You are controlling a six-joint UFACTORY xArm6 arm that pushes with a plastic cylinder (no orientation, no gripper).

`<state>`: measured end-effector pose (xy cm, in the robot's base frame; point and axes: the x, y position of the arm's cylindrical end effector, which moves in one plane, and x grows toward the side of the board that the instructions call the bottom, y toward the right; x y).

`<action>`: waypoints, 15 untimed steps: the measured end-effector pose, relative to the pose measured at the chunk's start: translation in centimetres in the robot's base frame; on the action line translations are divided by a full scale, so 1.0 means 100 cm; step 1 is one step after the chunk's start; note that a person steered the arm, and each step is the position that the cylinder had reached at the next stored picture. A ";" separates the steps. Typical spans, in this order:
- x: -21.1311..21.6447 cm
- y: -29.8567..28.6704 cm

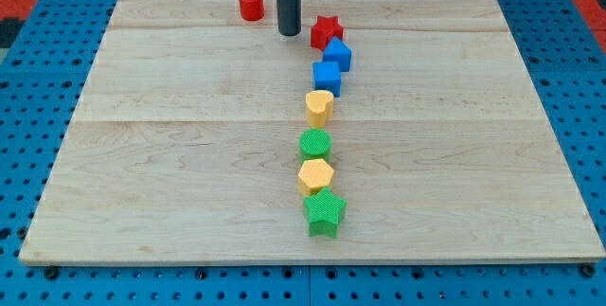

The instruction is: Separate the red star from the blue triangle

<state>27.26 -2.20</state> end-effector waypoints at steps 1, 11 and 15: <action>0.002 -0.033; 0.117 -0.072; 0.047 -0.041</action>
<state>31.95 -6.33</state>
